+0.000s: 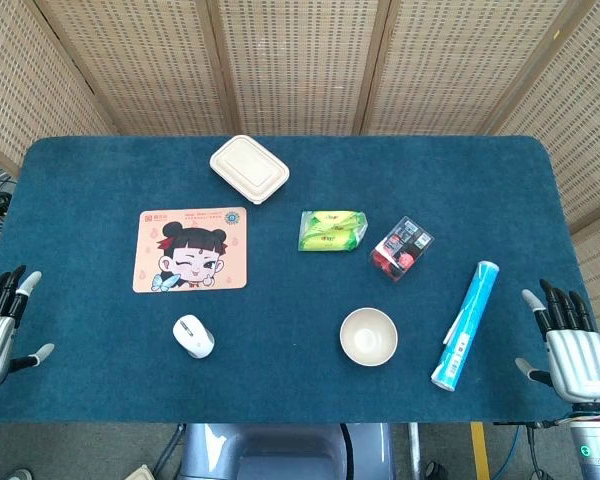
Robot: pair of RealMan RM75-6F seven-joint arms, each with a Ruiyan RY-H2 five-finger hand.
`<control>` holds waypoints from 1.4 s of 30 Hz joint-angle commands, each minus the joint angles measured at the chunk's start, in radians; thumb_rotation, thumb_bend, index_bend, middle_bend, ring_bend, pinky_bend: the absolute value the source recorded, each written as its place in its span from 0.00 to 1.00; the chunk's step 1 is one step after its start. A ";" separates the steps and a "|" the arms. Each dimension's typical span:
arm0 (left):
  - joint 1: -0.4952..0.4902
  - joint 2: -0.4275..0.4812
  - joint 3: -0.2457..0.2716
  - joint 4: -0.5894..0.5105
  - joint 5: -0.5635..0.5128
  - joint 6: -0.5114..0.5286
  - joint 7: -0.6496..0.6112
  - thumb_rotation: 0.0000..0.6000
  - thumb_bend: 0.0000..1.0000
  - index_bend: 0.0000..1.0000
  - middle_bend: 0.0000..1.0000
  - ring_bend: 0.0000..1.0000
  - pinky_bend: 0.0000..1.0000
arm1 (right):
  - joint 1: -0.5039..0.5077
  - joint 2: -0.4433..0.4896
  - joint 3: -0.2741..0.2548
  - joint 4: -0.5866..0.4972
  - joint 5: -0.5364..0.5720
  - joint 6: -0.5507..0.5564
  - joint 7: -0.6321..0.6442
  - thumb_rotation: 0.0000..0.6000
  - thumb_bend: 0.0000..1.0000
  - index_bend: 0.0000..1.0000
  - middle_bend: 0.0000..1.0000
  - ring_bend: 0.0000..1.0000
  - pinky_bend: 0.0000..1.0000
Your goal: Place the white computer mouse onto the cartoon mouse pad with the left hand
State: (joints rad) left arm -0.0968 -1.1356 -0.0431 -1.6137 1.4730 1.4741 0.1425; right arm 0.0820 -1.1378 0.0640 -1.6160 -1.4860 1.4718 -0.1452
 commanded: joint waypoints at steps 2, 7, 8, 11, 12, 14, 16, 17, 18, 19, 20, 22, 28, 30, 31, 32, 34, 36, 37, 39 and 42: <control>-0.001 0.000 0.001 -0.002 0.001 0.000 0.002 1.00 0.09 0.00 0.00 0.00 0.00 | -0.001 0.001 -0.001 -0.001 0.001 -0.001 0.000 1.00 0.05 0.10 0.00 0.00 0.00; 0.001 0.001 0.004 -0.002 0.005 0.000 0.000 1.00 0.09 0.00 0.00 0.00 0.00 | -0.002 0.003 -0.003 -0.008 -0.003 0.001 -0.004 1.00 0.05 0.10 0.00 0.00 0.00; 0.001 0.002 0.004 -0.003 0.005 0.000 -0.002 1.00 0.09 0.00 0.00 0.00 0.00 | -0.002 0.003 -0.004 -0.009 -0.005 0.002 -0.004 1.00 0.05 0.10 0.00 0.00 0.00; 0.000 0.004 0.002 -0.003 0.005 0.000 -0.009 1.00 0.09 0.00 0.00 0.00 0.00 | -0.002 0.001 -0.005 -0.010 -0.009 0.003 -0.007 1.00 0.05 0.10 0.00 0.00 0.00; -0.001 0.004 0.001 -0.003 0.004 -0.001 -0.011 1.00 0.09 0.00 0.00 0.00 0.00 | -0.002 0.001 -0.006 -0.009 -0.009 0.002 -0.009 1.00 0.05 0.10 0.00 0.00 0.00; -0.003 0.003 0.001 0.000 0.002 -0.005 -0.010 1.00 0.09 0.00 0.00 0.00 0.00 | -0.001 -0.002 -0.005 -0.004 -0.006 -0.001 -0.013 1.00 0.05 0.10 0.00 0.00 0.00; -0.005 0.002 0.003 0.001 0.002 -0.012 -0.011 1.00 0.09 0.00 0.00 0.00 0.00 | 0.000 -0.004 -0.004 -0.004 -0.001 -0.004 -0.015 1.00 0.05 0.10 0.00 0.00 0.00; -0.006 0.002 0.003 0.001 0.002 -0.014 -0.011 1.00 0.09 0.00 0.00 0.00 0.00 | 0.000 -0.004 -0.004 -0.004 -0.001 -0.005 -0.015 1.00 0.05 0.10 0.00 0.00 0.00; -0.007 0.003 0.004 0.002 0.003 -0.016 -0.010 1.00 0.09 0.00 0.00 0.00 0.00 | 0.001 -0.004 -0.004 -0.004 -0.001 -0.005 -0.017 1.00 0.05 0.10 0.00 0.00 0.00; -0.007 0.002 0.004 0.002 0.003 -0.016 -0.010 1.00 0.09 0.00 0.00 0.00 0.00 | 0.001 -0.004 -0.004 -0.004 -0.002 -0.005 -0.017 1.00 0.05 0.10 0.00 0.00 0.00; -0.008 0.002 0.004 0.001 0.003 -0.016 -0.008 1.00 0.09 0.00 0.00 0.00 0.00 | 0.001 -0.005 -0.005 -0.004 -0.003 -0.005 -0.018 1.00 0.05 0.10 0.00 0.00 0.00; -0.009 0.001 0.004 0.000 0.004 -0.017 -0.004 1.00 0.09 0.00 0.00 0.00 0.00 | 0.001 -0.006 -0.007 -0.003 -0.005 -0.007 -0.019 1.00 0.05 0.10 0.00 0.00 0.00; -0.019 -0.003 0.014 -0.004 0.018 -0.036 0.004 1.00 0.10 0.00 0.00 0.00 0.00 | 0.004 -0.010 -0.009 -0.001 0.000 -0.018 -0.023 1.00 0.05 0.10 0.00 0.00 0.00; -0.025 -0.004 0.016 -0.007 0.025 -0.043 0.006 1.00 0.10 0.00 0.00 0.00 0.00 | 0.004 -0.010 -0.008 -0.002 0.002 -0.018 -0.023 1.00 0.05 0.10 0.00 0.00 0.00; -0.031 -0.004 0.020 -0.009 0.032 -0.052 0.008 1.00 0.10 0.00 0.00 0.00 0.00 | 0.004 -0.009 -0.007 -0.003 0.004 -0.018 -0.021 1.00 0.05 0.10 0.00 0.00 0.00; -0.048 0.001 0.027 -0.011 0.048 -0.079 0.020 1.00 0.11 0.00 0.00 0.00 0.00 | 0.003 -0.008 -0.005 -0.004 0.008 -0.016 -0.016 1.00 0.05 0.10 0.00 0.00 0.00; -0.064 0.011 0.027 -0.019 0.051 -0.102 0.029 1.00 0.11 0.00 0.00 0.00 0.00 | 0.002 -0.006 -0.004 -0.005 0.009 -0.014 -0.009 1.00 0.05 0.10 0.00 0.00 0.00; -0.078 0.020 0.025 -0.025 0.056 -0.120 0.045 1.00 0.12 0.00 0.00 0.00 0.00 | 0.001 -0.005 -0.004 -0.005 0.007 -0.013 -0.006 1.00 0.05 0.10 0.00 0.00 0.00; -0.089 0.024 0.024 -0.031 0.061 -0.132 0.058 1.00 0.12 0.00 0.00 0.00 0.00 | 0.001 -0.004 -0.004 -0.005 0.006 -0.011 -0.004 1.00 0.05 0.10 0.00 0.00 0.00; -0.120 0.030 0.023 -0.046 0.081 -0.167 0.078 1.00 0.12 0.00 0.00 0.00 0.00 | 0.000 -0.004 -0.005 -0.004 0.003 -0.010 -0.001 1.00 0.05 0.10 0.00 0.00 0.00; -0.158 0.030 0.029 -0.065 0.099 -0.220 0.091 1.00 0.12 0.00 0.00 0.00 0.00 | 0.001 -0.003 -0.005 -0.004 0.004 -0.011 0.001 1.00 0.05 0.10 0.00 0.00 0.00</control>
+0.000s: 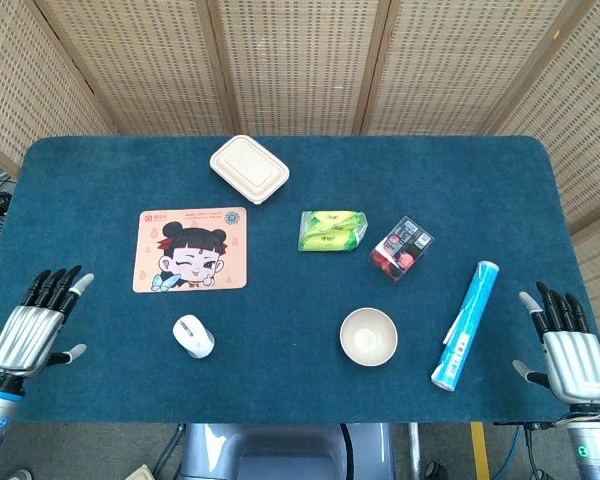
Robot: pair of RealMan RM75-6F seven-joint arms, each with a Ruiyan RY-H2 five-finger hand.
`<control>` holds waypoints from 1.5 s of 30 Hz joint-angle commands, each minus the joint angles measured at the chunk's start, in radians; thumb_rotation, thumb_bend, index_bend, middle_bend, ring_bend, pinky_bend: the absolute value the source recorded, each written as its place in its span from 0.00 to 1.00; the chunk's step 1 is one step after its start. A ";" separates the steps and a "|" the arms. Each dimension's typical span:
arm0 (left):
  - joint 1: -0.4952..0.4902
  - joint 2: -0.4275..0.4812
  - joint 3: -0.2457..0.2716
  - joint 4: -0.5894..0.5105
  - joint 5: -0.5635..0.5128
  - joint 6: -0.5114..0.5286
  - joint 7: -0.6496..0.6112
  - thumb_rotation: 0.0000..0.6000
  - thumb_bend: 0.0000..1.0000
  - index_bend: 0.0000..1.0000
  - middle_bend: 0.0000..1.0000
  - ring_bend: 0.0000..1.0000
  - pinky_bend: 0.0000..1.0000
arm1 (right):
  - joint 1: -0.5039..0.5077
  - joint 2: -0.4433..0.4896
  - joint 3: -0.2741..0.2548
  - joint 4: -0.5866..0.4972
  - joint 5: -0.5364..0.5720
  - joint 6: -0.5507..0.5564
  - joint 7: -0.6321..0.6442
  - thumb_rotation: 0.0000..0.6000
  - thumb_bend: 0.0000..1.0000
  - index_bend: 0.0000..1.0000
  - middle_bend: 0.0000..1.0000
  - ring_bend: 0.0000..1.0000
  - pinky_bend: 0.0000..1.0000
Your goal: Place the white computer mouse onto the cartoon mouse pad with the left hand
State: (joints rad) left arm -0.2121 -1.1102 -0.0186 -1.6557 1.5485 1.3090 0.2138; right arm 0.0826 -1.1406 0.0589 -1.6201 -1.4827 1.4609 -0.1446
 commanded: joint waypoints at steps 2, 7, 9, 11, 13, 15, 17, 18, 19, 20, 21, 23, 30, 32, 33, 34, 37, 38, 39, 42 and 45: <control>-0.064 -0.004 0.007 -0.026 0.027 -0.089 0.034 1.00 0.12 0.01 0.00 0.00 0.00 | 0.000 0.001 0.000 0.000 0.002 -0.002 0.003 1.00 0.05 0.10 0.00 0.00 0.00; -0.111 -0.035 0.013 -0.026 0.022 -0.167 0.079 1.00 0.13 0.07 0.00 0.00 0.00 | 0.000 0.003 0.003 0.002 0.006 -0.002 0.011 1.00 0.05 0.10 0.00 0.00 0.00; -0.131 -0.050 0.015 -0.025 0.021 -0.199 0.094 1.00 0.13 0.11 0.00 0.00 0.00 | 0.000 0.003 0.003 0.002 0.007 -0.002 0.013 1.00 0.05 0.10 0.00 0.00 0.00; -0.153 -0.072 0.015 -0.018 0.017 -0.232 0.116 1.00 0.13 0.14 0.00 0.00 0.00 | 0.000 0.002 0.005 0.005 0.007 0.000 0.016 1.00 0.05 0.10 0.00 0.00 0.00; -0.167 -0.095 0.014 -0.006 0.016 -0.247 0.136 1.00 0.13 0.16 0.00 0.00 0.00 | 0.000 0.002 0.006 0.007 0.007 0.001 0.019 1.00 0.05 0.10 0.00 0.00 0.00; -0.179 -0.120 0.013 0.008 0.011 -0.260 0.150 1.00 0.14 0.17 0.00 0.00 0.00 | 0.000 0.002 0.006 0.008 0.008 0.000 0.022 1.00 0.05 0.10 0.00 0.00 0.00; -0.192 -0.143 0.011 0.022 0.002 -0.279 0.162 1.00 0.14 0.18 0.00 0.00 0.00 | 0.000 0.002 0.006 0.009 0.011 -0.001 0.023 1.00 0.05 0.10 0.00 0.00 0.00; -0.199 -0.152 0.011 0.027 -0.003 -0.287 0.169 1.00 0.14 0.19 0.00 0.00 0.00 | 0.000 0.002 0.007 0.009 0.011 -0.002 0.024 1.00 0.05 0.10 0.00 0.00 0.00; -0.205 -0.159 0.010 0.030 -0.005 -0.295 0.174 1.00 0.14 0.19 0.00 0.00 0.00 | 0.000 0.003 0.007 0.009 0.012 -0.002 0.024 1.00 0.05 0.10 0.00 0.00 0.00; -0.213 -0.168 0.008 0.035 -0.010 -0.305 0.184 1.00 0.14 0.19 0.00 0.00 0.00 | 0.000 0.003 0.007 0.009 0.012 -0.002 0.026 1.00 0.05 0.10 0.00 0.00 0.00; -0.219 -0.174 0.006 0.038 -0.016 -0.311 0.192 1.00 0.14 0.19 0.00 0.00 0.00 | -0.001 0.003 0.008 0.010 0.011 0.000 0.028 1.00 0.05 0.10 0.00 0.00 0.00; -0.231 -0.182 0.002 0.037 -0.023 -0.324 0.203 1.00 0.15 0.19 0.00 0.00 0.00 | -0.001 0.003 0.009 0.011 0.013 0.000 0.031 1.00 0.05 0.10 0.00 0.00 0.00; -0.282 -0.195 -0.015 0.026 -0.077 -0.389 0.285 1.00 0.16 0.25 0.00 0.00 0.00 | -0.001 0.005 0.012 0.013 0.019 -0.002 0.041 1.00 0.05 0.10 0.00 0.00 0.00; -0.293 -0.199 -0.019 0.019 -0.096 -0.403 0.302 1.00 0.16 0.27 0.00 0.00 0.00 | -0.001 0.005 0.012 0.014 0.019 -0.001 0.044 1.00 0.05 0.10 0.00 0.00 0.00; -0.299 -0.201 -0.020 0.016 -0.108 -0.411 0.311 1.00 0.16 0.28 0.00 0.00 0.00 | -0.001 0.005 0.012 0.015 0.019 -0.001 0.045 1.00 0.05 0.10 0.00 0.00 0.00; -0.303 -0.204 -0.021 0.014 -0.116 -0.419 0.316 1.00 0.16 0.28 0.00 0.00 0.00 | -0.001 0.005 0.012 0.015 0.019 -0.001 0.046 1.00 0.05 0.10 0.00 0.00 0.00; -0.319 -0.209 -0.022 0.008 -0.145 -0.443 0.330 1.00 0.16 0.28 0.00 0.00 0.00 | -0.001 0.006 0.013 0.016 0.019 -0.001 0.049 1.00 0.05 0.10 0.00 0.00 0.00; -0.326 -0.211 -0.021 0.007 -0.154 -0.453 0.336 1.00 0.16 0.28 0.00 0.00 0.00 | -0.001 0.006 0.013 0.016 0.020 -0.001 0.050 1.00 0.05 0.10 0.00 0.00 0.00; -0.336 -0.211 -0.020 0.008 -0.164 -0.464 0.347 1.00 0.17 0.28 0.00 0.00 0.00 | -0.001 0.006 0.013 0.016 0.020 -0.001 0.052 1.00 0.05 0.10 0.00 0.00 0.00; -0.360 -0.212 -0.016 0.017 -0.180 -0.486 0.376 1.00 0.17 0.28 0.00 0.00 0.00 | -0.002 0.006 0.013 0.018 0.021 -0.002 0.051 1.00 0.05 0.10 0.00 0.00 0.00; -0.387 -0.209 -0.017 0.017 -0.198 -0.513 0.389 1.00 0.17 0.28 0.00 0.00 0.00 | -0.002 0.006 0.014 0.018 0.024 -0.003 0.049 1.00 0.05 0.10 0.00 0.00 0.00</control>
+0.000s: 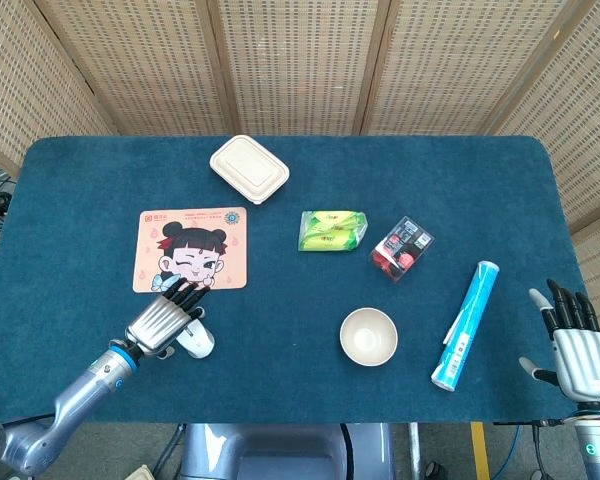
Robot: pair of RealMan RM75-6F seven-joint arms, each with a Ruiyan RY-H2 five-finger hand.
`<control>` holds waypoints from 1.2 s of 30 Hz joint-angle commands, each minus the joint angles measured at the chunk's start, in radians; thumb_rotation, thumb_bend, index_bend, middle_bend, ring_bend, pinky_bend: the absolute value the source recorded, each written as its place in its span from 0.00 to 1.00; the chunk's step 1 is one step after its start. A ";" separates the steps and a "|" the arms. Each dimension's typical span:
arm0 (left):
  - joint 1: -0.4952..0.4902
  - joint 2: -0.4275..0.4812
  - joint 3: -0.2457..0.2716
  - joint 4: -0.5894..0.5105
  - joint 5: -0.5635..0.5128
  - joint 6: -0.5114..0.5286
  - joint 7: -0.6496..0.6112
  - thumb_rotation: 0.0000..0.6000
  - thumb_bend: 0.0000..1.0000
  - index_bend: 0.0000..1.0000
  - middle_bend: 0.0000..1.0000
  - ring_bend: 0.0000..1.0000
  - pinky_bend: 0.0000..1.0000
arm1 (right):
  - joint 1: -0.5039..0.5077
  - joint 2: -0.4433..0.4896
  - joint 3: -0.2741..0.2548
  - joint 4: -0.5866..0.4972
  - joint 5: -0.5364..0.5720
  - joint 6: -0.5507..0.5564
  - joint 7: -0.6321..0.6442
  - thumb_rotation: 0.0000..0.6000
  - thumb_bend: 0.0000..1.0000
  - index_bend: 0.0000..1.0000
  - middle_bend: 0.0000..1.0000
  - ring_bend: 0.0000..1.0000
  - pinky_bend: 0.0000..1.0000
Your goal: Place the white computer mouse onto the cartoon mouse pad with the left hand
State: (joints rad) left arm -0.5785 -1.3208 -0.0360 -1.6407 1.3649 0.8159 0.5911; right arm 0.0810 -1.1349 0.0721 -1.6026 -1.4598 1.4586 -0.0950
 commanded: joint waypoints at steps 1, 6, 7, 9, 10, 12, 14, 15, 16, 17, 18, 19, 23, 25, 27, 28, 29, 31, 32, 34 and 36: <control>-0.030 0.003 0.001 0.003 -0.016 -0.030 0.018 1.00 0.17 0.28 0.00 0.00 0.00 | 0.000 0.000 0.001 0.000 0.004 -0.001 -0.001 1.00 0.05 0.10 0.00 0.00 0.00; -0.055 -0.001 0.018 0.007 -0.022 -0.041 0.041 1.00 0.18 0.28 0.00 0.00 0.00 | 0.000 -0.002 0.005 0.001 0.012 -0.002 -0.002 1.00 0.05 0.10 0.00 0.00 0.00; -0.058 -0.006 0.022 0.011 -0.024 -0.040 0.045 1.00 0.18 0.28 0.00 0.00 0.00 | -0.001 -0.002 0.005 0.001 0.011 -0.001 -0.003 1.00 0.05 0.10 0.00 0.00 0.00; -0.063 -0.015 0.030 0.020 -0.033 -0.046 0.055 1.00 0.18 0.28 0.00 0.00 0.00 | -0.001 -0.002 0.005 0.001 0.010 0.000 -0.002 1.00 0.05 0.10 0.00 0.00 0.00; -0.066 -0.020 0.033 0.023 -0.038 -0.047 0.060 1.00 0.18 0.28 0.00 0.00 0.00 | -0.001 -0.002 0.005 0.001 0.009 0.001 -0.002 1.00 0.05 0.10 0.00 0.00 0.00; -0.069 -0.028 0.039 0.027 -0.046 -0.046 0.068 1.00 0.19 0.28 0.00 0.00 0.00 | -0.002 -0.002 0.004 0.001 0.008 0.003 -0.001 1.00 0.05 0.10 0.00 0.00 0.00; -0.072 -0.035 0.043 0.030 -0.053 -0.042 0.073 1.00 0.19 0.28 0.00 0.00 0.00 | -0.002 -0.002 0.005 0.001 0.009 0.003 0.001 1.00 0.05 0.10 0.00 0.00 0.00; -0.072 -0.037 0.044 0.030 -0.054 -0.040 0.074 1.00 0.19 0.29 0.00 0.00 0.00 | -0.002 -0.002 0.005 0.001 0.009 0.003 0.001 1.00 0.05 0.10 0.00 0.00 0.00; -0.073 -0.039 0.046 0.031 -0.055 -0.038 0.075 1.00 0.20 0.30 0.00 0.00 0.00 | -0.002 -0.002 0.005 0.001 0.009 0.003 0.002 1.00 0.05 0.10 0.00 0.00 0.00; -0.073 -0.042 0.047 0.032 -0.057 -0.034 0.076 1.00 0.20 0.32 0.00 0.00 0.00 | -0.002 -0.002 0.005 0.002 0.009 0.003 0.003 1.00 0.05 0.10 0.00 0.00 0.00; -0.074 -0.045 0.049 0.033 -0.058 -0.032 0.077 1.00 0.21 0.34 0.00 0.00 0.00 | -0.002 -0.001 0.005 0.002 0.008 0.004 0.004 1.00 0.05 0.10 0.00 0.00 0.00; -0.075 -0.047 0.051 0.035 -0.060 -0.029 0.079 1.00 0.22 0.36 0.00 0.00 0.00 | -0.002 -0.001 0.005 0.001 0.006 0.005 0.005 1.00 0.05 0.10 0.00 0.00 0.00; -0.077 -0.055 0.059 0.040 -0.067 -0.021 0.083 1.00 0.25 0.39 0.00 0.00 0.00 | -0.004 -0.001 0.005 0.002 0.000 0.013 0.009 1.00 0.05 0.10 0.00 0.00 0.00; -0.078 -0.062 0.066 0.050 -0.066 -0.015 0.087 1.00 0.25 0.40 0.00 0.00 0.00 | -0.006 -0.001 0.006 0.003 -0.004 0.017 0.015 1.00 0.05 0.10 0.00 0.00 0.00; -0.078 -0.066 0.070 0.055 -0.067 -0.012 0.088 1.00 0.26 0.41 0.00 0.00 0.00 | -0.006 -0.001 0.005 0.004 -0.005 0.019 0.018 1.00 0.05 0.10 0.00 0.00 0.00; -0.078 -0.068 0.072 0.058 -0.066 -0.011 0.088 1.00 0.26 0.42 0.00 0.00 0.00 | -0.006 -0.001 0.005 0.004 -0.006 0.019 0.018 1.00 0.05 0.10 0.00 0.00 0.00; -0.078 -0.071 0.074 0.062 -0.065 -0.009 0.087 1.00 0.26 0.42 0.00 0.00 0.00 | -0.006 -0.001 0.005 0.004 -0.006 0.020 0.020 1.00 0.05 0.10 0.00 0.00 0.00; -0.078 -0.076 0.078 0.071 -0.061 -0.005 0.084 1.00 0.28 0.45 0.00 0.00 0.00 | -0.007 -0.001 0.005 0.005 -0.008 0.021 0.021 1.00 0.05 0.10 0.00 0.00 0.00; -0.078 -0.078 0.080 0.074 -0.058 -0.003 0.082 1.00 0.29 0.46 0.00 0.00 0.00 | -0.007 -0.001 0.005 0.005 -0.008 0.022 0.021 1.00 0.05 0.10 0.00 0.00 0.00; -0.077 -0.084 0.083 0.081 -0.047 0.006 0.069 1.00 0.31 0.48 0.00 0.00 0.00 | -0.007 -0.002 0.006 0.006 -0.009 0.023 0.022 1.00 0.05 0.10 0.00 0.00 0.00; -0.075 -0.088 0.085 0.092 -0.026 0.021 0.051 1.00 0.33 0.49 0.00 0.00 0.00 | -0.007 -0.002 0.006 0.007 -0.008 0.023 0.023 1.00 0.05 0.10 0.00 0.00 0.00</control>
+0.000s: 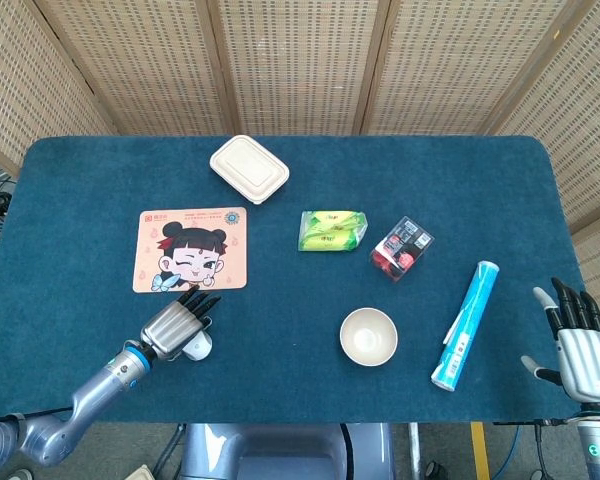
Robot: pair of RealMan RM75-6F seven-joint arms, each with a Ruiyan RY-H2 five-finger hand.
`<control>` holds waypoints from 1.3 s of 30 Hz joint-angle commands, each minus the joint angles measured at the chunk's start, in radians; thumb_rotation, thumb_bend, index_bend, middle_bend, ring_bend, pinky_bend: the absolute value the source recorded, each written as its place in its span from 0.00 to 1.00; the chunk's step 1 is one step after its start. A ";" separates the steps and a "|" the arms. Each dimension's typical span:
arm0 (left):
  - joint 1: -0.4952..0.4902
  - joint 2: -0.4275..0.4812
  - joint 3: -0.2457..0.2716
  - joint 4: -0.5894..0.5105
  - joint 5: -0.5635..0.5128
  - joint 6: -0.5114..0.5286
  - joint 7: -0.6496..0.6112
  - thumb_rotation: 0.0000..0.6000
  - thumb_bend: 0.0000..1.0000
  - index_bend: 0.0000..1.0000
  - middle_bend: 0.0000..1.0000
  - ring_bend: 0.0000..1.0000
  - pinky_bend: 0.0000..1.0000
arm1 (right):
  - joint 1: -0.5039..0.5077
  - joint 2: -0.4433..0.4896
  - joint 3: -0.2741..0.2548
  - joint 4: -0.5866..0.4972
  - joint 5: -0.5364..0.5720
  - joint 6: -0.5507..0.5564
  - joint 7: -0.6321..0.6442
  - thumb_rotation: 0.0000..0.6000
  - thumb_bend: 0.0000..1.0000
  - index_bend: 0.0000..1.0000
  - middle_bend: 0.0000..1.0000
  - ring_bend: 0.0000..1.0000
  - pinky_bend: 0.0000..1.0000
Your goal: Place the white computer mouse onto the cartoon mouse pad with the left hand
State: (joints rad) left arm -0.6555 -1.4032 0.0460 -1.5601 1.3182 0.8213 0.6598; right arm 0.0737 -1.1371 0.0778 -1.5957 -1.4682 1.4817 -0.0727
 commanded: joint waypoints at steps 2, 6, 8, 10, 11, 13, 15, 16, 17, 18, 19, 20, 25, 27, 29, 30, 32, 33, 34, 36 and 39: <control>0.003 0.003 -0.003 0.030 0.068 0.057 -0.039 1.00 0.33 0.50 0.00 0.00 0.00 | 0.000 0.000 0.000 0.001 0.002 -0.003 -0.001 1.00 0.05 0.10 0.00 0.00 0.00; -0.003 0.026 -0.004 0.057 0.118 0.082 -0.087 1.00 0.33 0.51 0.00 0.00 0.00 | 0.001 -0.001 0.000 0.000 0.003 -0.004 -0.004 1.00 0.05 0.10 0.00 0.00 0.00; -0.010 0.035 -0.006 0.074 0.133 0.082 -0.109 1.00 0.33 0.52 0.00 0.00 0.00 | 0.001 -0.001 -0.001 0.000 0.003 -0.005 -0.008 1.00 0.05 0.10 0.00 0.00 0.00; -0.015 0.039 -0.008 0.096 0.146 0.084 -0.131 1.00 0.33 0.53 0.00 0.00 0.00 | 0.001 -0.002 -0.001 0.000 0.003 -0.006 -0.011 1.00 0.05 0.10 0.00 0.00 0.00; -0.017 0.039 -0.009 0.106 0.152 0.086 -0.143 1.00 0.33 0.53 0.00 0.00 0.00 | 0.001 -0.002 -0.001 0.000 0.003 -0.006 -0.012 1.00 0.05 0.10 0.00 0.00 0.00; -0.020 0.036 -0.013 0.138 0.166 0.095 -0.174 1.00 0.33 0.54 0.00 0.00 0.00 | 0.001 -0.002 -0.001 0.000 0.004 -0.006 -0.014 1.00 0.05 0.10 0.00 0.00 0.00; -0.025 0.034 -0.014 0.167 0.180 0.099 -0.200 1.00 0.33 0.54 0.00 0.00 0.00 | 0.001 -0.003 -0.001 0.001 0.006 -0.007 -0.015 1.00 0.05 0.10 0.00 0.00 0.00; -0.028 0.032 -0.015 0.183 0.190 0.102 -0.213 1.00 0.33 0.54 0.00 0.00 0.00 | 0.001 -0.003 0.000 0.001 0.007 -0.008 -0.016 1.00 0.05 0.10 0.00 0.00 0.00; -0.031 0.030 -0.014 0.198 0.200 0.105 -0.225 1.00 0.33 0.54 0.00 0.00 0.00 | 0.002 -0.003 0.000 0.002 0.009 -0.010 -0.016 1.00 0.05 0.10 0.00 0.00 0.00; -0.034 0.029 -0.014 0.209 0.206 0.108 -0.231 1.00 0.33 0.54 0.00 0.00 0.00 | 0.002 -0.004 0.000 0.003 0.011 -0.011 -0.017 1.00 0.05 0.10 0.00 0.00 0.00; -0.036 0.028 -0.014 0.220 0.213 0.110 -0.236 1.00 0.33 0.54 0.00 0.00 0.00 | 0.002 -0.004 0.001 0.004 0.013 -0.012 -0.017 1.00 0.05 0.10 0.00 0.00 0.00; -0.041 0.027 -0.015 0.237 0.224 0.114 -0.245 1.00 0.33 0.55 0.00 0.00 0.00 | 0.003 -0.005 0.001 0.005 0.016 -0.015 -0.018 1.00 0.05 0.10 0.00 0.00 0.00; -0.070 0.005 -0.019 0.333 0.284 0.138 -0.311 1.00 0.34 0.55 0.00 0.00 0.00 | 0.009 -0.011 0.004 0.013 0.034 -0.034 -0.027 1.00 0.05 0.10 0.00 0.00 0.00; -0.090 -0.019 -0.024 0.392 0.302 0.139 -0.350 1.00 0.34 0.55 0.00 0.00 0.00 | 0.011 -0.014 0.007 0.018 0.048 -0.043 -0.035 1.00 0.05 0.10 0.00 0.00 0.00; -0.107 -0.047 -0.023 0.461 0.324 0.140 -0.393 1.00 0.33 0.55 0.00 0.00 0.00 | 0.013 -0.018 0.011 0.022 0.062 -0.051 -0.041 1.00 0.05 0.10 0.00 0.00 0.00; -0.113 -0.056 -0.022 0.486 0.331 0.142 -0.409 1.00 0.33 0.55 0.00 0.00 0.00 | 0.013 -0.019 0.012 0.022 0.065 -0.052 -0.042 1.00 0.05 0.10 0.00 0.00 0.00; -0.125 -0.073 -0.020 0.530 0.339 0.138 -0.442 1.00 0.33 0.55 0.00 0.00 0.00 | 0.014 -0.021 0.014 0.025 0.074 -0.058 -0.045 1.00 0.05 0.10 0.00 0.00 0.00; -0.134 -0.083 -0.019 0.555 0.343 0.132 -0.462 1.00 0.33 0.55 0.00 0.00 0.00 | 0.016 -0.022 0.015 0.028 0.079 -0.062 -0.048 1.00 0.05 0.10 0.00 0.00 0.00; -0.141 -0.090 -0.018 0.575 0.346 0.127 -0.474 1.00 0.33 0.55 0.00 0.00 0.00 | 0.017 -0.023 0.015 0.030 0.083 -0.065 -0.050 1.00 0.05 0.10 0.00 0.00 0.00; -0.154 -0.109 -0.016 0.615 0.356 0.125 -0.494 1.00 0.33 0.55 0.00 0.00 0.00 | 0.020 -0.027 0.016 0.034 0.090 -0.072 -0.056 1.00 0.05 0.10 0.00 0.00 0.00; -0.165 -0.136 -0.009 0.669 0.370 0.131 -0.531 1.00 0.33 0.55 0.00 0.00 0.00 | 0.022 -0.031 0.017 0.038 0.094 -0.077 -0.062 1.00 0.05 0.10 0.00 0.00 0.00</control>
State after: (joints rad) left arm -0.8060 -1.5152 0.0315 -0.9257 1.6735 0.9514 0.1575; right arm 0.0952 -1.1673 0.0944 -1.5588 -1.3746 1.4052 -0.1335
